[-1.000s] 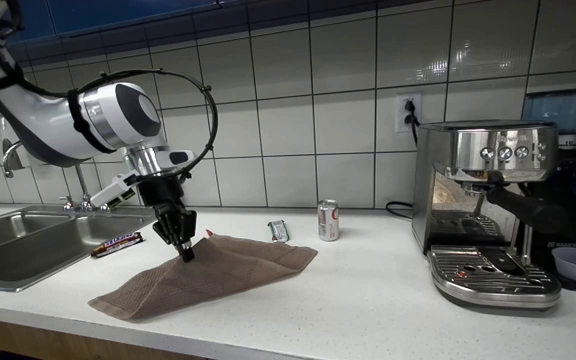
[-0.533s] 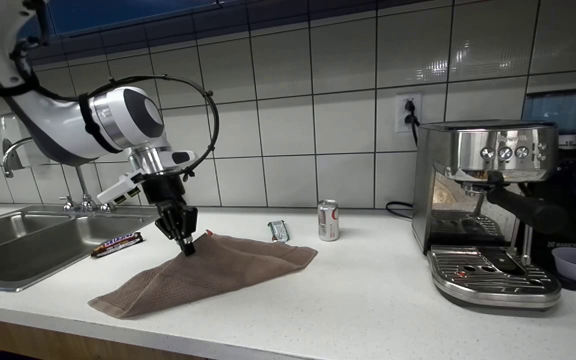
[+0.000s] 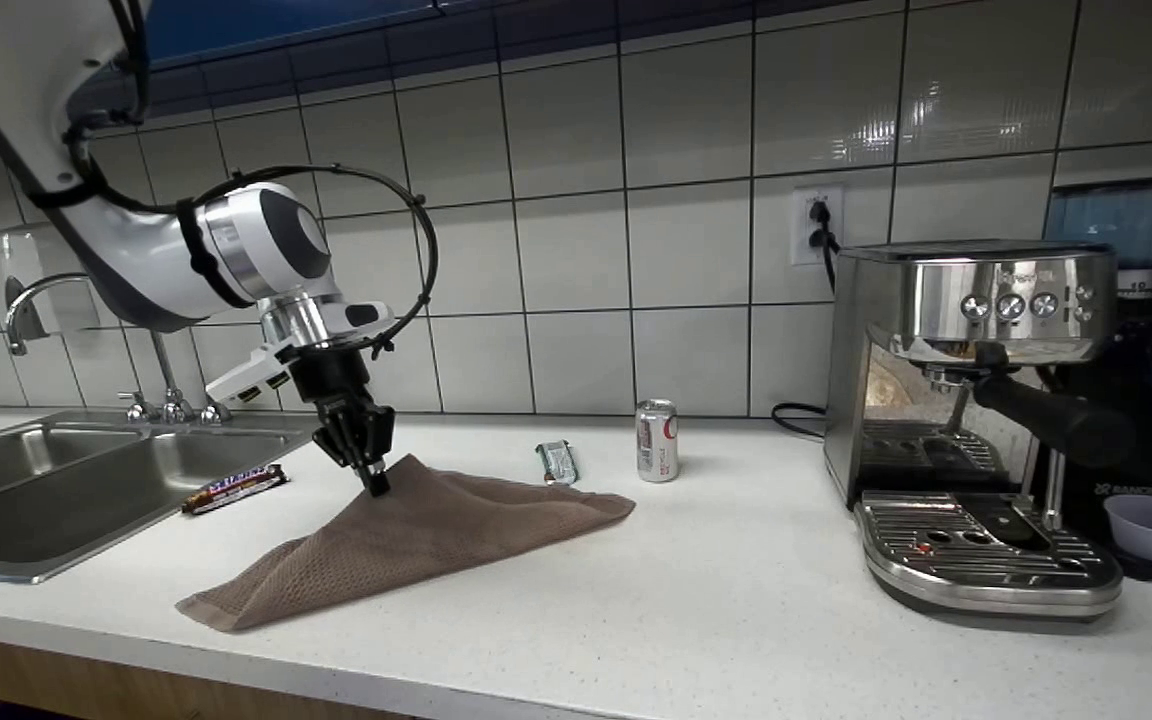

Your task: Fold the towel diagonally

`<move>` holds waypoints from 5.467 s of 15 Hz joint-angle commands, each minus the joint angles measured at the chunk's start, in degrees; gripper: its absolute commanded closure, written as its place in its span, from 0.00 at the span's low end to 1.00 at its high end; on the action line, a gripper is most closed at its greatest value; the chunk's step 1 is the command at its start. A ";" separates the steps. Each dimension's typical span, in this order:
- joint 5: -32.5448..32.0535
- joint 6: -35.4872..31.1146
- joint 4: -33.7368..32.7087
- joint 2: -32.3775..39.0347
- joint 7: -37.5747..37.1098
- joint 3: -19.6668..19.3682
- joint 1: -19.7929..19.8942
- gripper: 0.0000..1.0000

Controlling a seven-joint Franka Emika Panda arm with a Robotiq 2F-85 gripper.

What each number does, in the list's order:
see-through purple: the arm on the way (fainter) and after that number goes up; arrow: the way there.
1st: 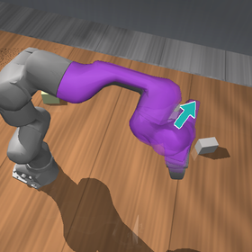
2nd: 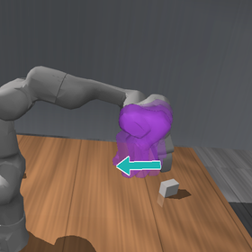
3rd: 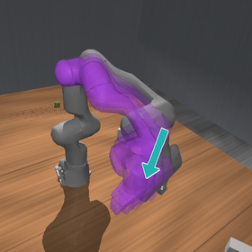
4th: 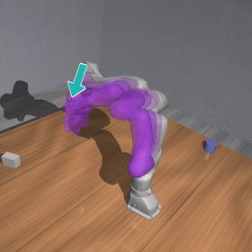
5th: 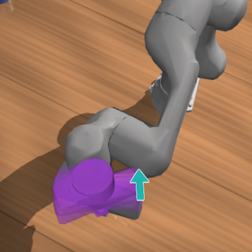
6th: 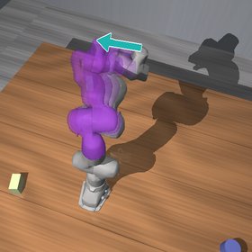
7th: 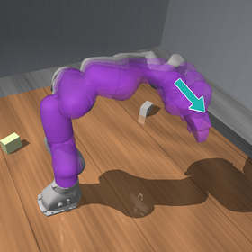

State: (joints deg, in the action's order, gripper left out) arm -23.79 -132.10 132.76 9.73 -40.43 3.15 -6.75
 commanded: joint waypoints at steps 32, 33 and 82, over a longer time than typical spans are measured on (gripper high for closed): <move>3.11 6.10 -18.47 12.74 -3.82 -2.37 -5.70 0.99; 3.51 6.16 -18.76 12.91 -3.77 -2.36 -5.73 0.99; 12.33 8.57 -29.54 20.24 -10.77 -3.69 -6.99 0.99</move>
State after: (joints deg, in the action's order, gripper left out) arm -12.43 -126.12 105.77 28.71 -50.19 0.20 -12.76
